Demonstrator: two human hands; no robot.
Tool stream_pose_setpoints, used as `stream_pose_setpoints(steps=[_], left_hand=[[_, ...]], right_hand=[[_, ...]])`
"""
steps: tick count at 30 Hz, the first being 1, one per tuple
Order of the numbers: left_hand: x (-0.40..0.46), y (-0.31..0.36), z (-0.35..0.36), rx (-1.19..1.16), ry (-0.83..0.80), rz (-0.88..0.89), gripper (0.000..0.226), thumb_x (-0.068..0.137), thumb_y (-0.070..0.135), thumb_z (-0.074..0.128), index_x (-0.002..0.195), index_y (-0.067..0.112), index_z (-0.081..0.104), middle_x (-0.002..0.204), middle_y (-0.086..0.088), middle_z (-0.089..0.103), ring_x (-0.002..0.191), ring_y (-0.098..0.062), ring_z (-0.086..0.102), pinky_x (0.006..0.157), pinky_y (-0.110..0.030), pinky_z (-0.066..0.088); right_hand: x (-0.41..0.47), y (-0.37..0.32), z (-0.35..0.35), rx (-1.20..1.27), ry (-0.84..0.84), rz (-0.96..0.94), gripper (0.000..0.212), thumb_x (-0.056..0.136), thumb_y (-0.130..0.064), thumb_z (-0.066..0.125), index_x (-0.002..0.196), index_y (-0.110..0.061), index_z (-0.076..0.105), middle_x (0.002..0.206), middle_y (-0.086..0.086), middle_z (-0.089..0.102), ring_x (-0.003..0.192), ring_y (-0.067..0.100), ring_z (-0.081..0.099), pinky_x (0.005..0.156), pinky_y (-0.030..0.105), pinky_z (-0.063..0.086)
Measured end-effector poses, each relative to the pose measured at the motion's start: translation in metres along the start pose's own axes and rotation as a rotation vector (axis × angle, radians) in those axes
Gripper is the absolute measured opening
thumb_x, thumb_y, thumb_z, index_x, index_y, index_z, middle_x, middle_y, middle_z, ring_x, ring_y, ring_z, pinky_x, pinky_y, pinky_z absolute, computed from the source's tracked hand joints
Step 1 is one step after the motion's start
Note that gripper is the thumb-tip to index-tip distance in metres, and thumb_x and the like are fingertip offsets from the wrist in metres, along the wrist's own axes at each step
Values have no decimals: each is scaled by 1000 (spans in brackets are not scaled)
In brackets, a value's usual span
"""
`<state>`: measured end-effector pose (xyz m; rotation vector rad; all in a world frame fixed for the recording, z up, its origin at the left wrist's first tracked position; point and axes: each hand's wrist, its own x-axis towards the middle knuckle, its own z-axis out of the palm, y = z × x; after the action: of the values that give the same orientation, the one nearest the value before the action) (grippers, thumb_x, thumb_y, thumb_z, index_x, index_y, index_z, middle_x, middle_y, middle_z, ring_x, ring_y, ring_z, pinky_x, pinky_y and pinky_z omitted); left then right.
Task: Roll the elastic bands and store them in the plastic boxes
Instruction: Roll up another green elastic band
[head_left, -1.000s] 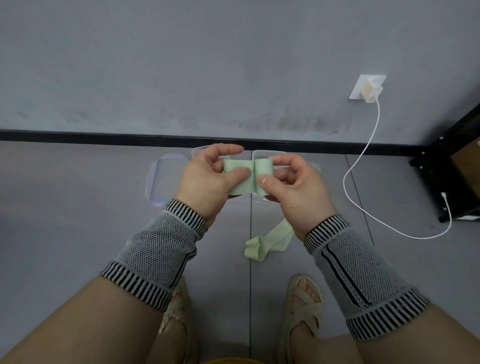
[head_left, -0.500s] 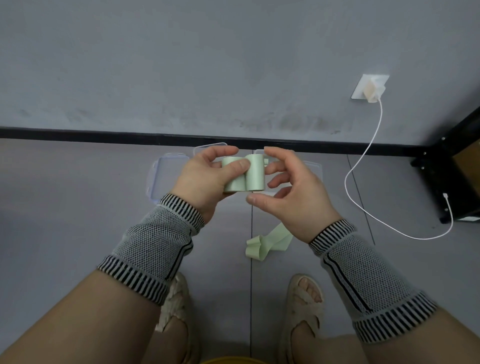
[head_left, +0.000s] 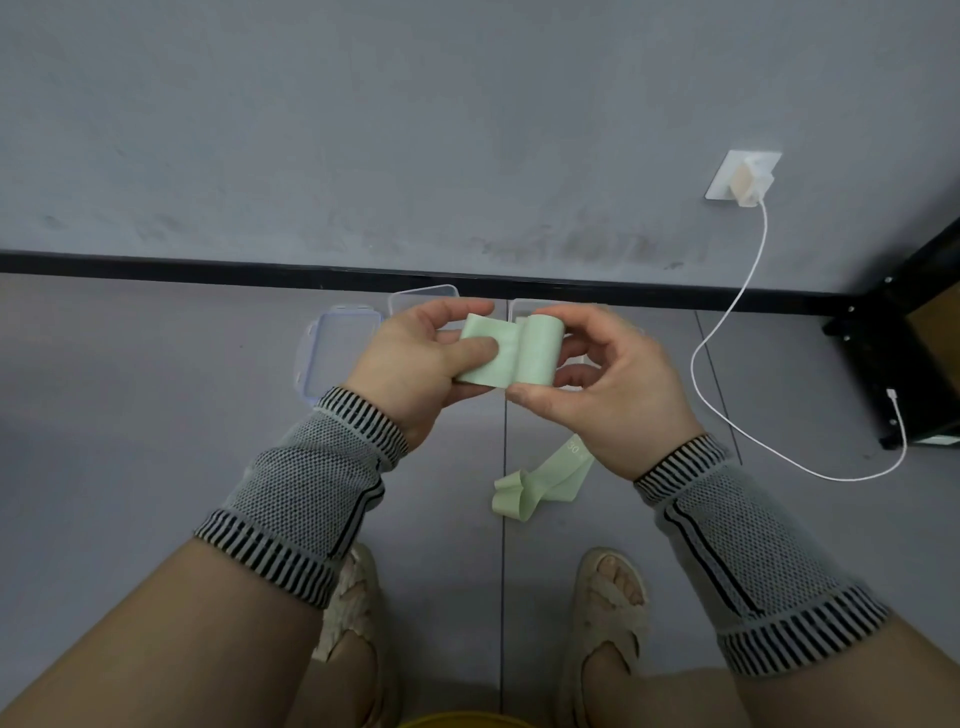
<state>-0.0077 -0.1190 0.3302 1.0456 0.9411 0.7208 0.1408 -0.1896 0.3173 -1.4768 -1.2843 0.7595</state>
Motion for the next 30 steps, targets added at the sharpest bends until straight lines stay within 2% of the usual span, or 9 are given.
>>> stream_pose_setpoints(steps=[4,7,10,15,18,20,23,27,30], left_hand=[[0,3,-5,-31,-25,-2,31,86,-5,57,113,11,58,79,-3,71,69,-16,68,59,-25,57],[-2,0,-1,28,-12,18,28,86,-4,59,109,11,60,78,-3,70,68,-14,68,60,-25,57],[-4,-2,6,74,1,46,25,83,-3,62,102,14,60,70,2,70,65,-11,68,59,-25,57],[-5,-6,13,230,1,113,36,77,1,72,103,19,56,86,-9,71,75,-18,71,66,-30,58],[-4,-4,11,125,-9,70,32,78,-1,70,99,19,58,75,-2,72,69,-16,70,60,-26,56],[-4,-1,9,46,-31,37,31,79,-2,67,100,18,58,71,-1,72,67,-16,70,58,-25,55],[-5,1,7,11,-78,11,31,80,-1,66,104,16,58,75,-2,72,69,-16,70,57,-23,55],[-5,0,6,62,-81,-20,25,82,4,65,103,15,60,84,-5,71,75,-18,70,62,-27,58],[-4,-1,6,78,-83,-37,21,84,4,63,101,16,60,84,-5,70,77,-19,70,65,-29,59]], right_hand=[[-2,-4,-6,137,-23,-1,52,61,-5,86,101,-31,63,105,4,63,87,12,62,80,29,56],[-1,1,-2,-34,-32,-8,53,61,-12,86,105,-29,63,105,-4,57,87,11,60,80,29,57],[0,6,4,-192,-15,-44,55,61,-18,86,107,-33,60,102,-13,48,85,10,56,80,31,56],[-1,7,8,-348,-1,-52,56,63,-29,83,112,-34,57,103,-12,43,88,2,50,80,24,51],[-1,6,7,-304,-43,-46,73,64,-31,83,129,-32,50,114,-14,44,96,-2,50,81,17,48],[-1,6,5,-235,-78,-36,76,65,-28,83,132,-32,47,121,-14,48,102,-1,51,83,20,49],[-2,4,2,-179,-80,-21,65,66,-23,83,124,-31,54,113,-12,59,103,4,55,86,28,51],[-2,4,2,-169,-80,-16,59,64,-23,84,116,-35,57,108,-14,61,99,4,56,82,25,51],[-2,7,2,-148,-87,-3,60,63,-22,84,115,-35,57,107,-14,62,96,6,58,81,29,53]])
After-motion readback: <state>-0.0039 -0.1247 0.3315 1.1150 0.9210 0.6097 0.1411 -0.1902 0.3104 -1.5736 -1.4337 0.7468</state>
